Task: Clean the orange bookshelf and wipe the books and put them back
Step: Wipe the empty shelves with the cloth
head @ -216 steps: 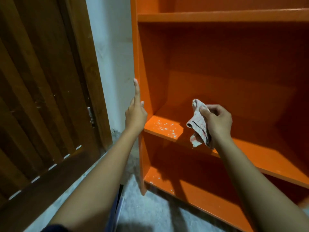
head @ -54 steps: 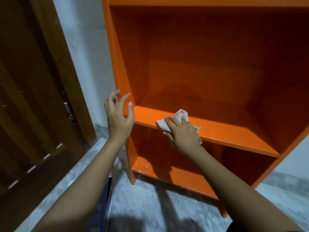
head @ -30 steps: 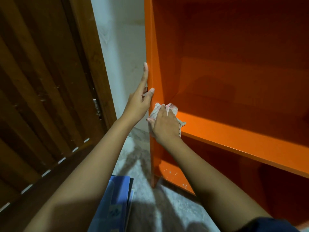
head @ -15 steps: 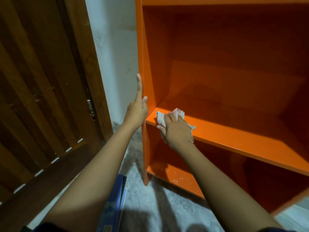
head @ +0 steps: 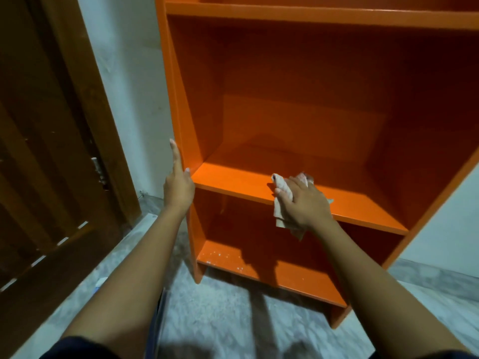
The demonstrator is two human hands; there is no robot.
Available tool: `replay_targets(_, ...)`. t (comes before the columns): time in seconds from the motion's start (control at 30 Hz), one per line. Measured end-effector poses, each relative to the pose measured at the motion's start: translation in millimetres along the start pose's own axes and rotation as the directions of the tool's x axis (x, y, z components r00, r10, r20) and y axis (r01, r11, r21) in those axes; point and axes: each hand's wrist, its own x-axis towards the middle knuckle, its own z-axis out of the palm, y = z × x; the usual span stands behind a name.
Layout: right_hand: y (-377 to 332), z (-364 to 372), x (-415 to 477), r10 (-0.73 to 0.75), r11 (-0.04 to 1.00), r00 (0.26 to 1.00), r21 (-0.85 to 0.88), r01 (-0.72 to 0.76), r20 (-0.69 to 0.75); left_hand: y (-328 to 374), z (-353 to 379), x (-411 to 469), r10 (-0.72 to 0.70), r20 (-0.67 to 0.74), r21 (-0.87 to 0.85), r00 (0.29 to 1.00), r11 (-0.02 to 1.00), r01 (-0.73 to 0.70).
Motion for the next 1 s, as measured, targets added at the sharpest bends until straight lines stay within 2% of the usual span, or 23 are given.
replay_targets(0.13,34,-14,4,0.055,0.998,0.995,-0.008,-0.054,0.081,-1,3,-3,-0.021,-0.020,0.035,1.000,0.999,0.022)
replay_targets(0.27,48,-24,6,0.190,0.980,0.979,-0.069,-0.185,0.077,-4,6,-6,-0.040,-0.026,0.042,0.999,0.998,0.041)
replay_targets(0.37,54,-25,1,0.297,0.949,0.955,-0.114,-0.293,0.020,-5,6,-9,-0.048,-0.036,0.029,0.998,0.998,0.049)
replay_targets(0.47,62,-15,-9,0.321,0.939,0.939,-0.089,-0.332,-0.120,-4,4,-8,-0.054,-0.029,0.039,0.998,0.998,0.055)
replay_targets(0.57,61,-4,-26,0.292,0.953,0.898,0.021,-0.302,-0.328,-3,3,-9,-0.065,-0.022,0.039,0.998,0.997,0.066)
replay_targets(0.63,53,3,-41,0.261,0.965,0.853,0.118,-0.233,-0.453,-3,4,-13,-0.067,-0.020,0.043,0.998,0.997,0.068)
replay_targets(0.73,38,20,-67,0.191,0.966,0.795,0.252,-0.050,-0.576,-6,7,-19,-0.055,-0.007,0.017,0.998,0.998,0.055)
replay_targets(0.8,28,41,-85,0.207,0.946,0.751,0.323,0.009,-0.627,-12,11,-27,-0.012,0.007,0.010,1.000,1.000,0.012)
replay_targets(0.9,22,88,-111,0.300,0.899,0.787,0.436,-0.045,-0.539,-28,22,-40,0.029,0.046,0.033,0.999,0.999,-0.030)
replay_targets(1.0,40,142,-128,0.430,0.847,0.808,0.489,-0.207,-0.403,-55,34,-48,0.057,0.083,0.050,0.995,0.997,-0.061)
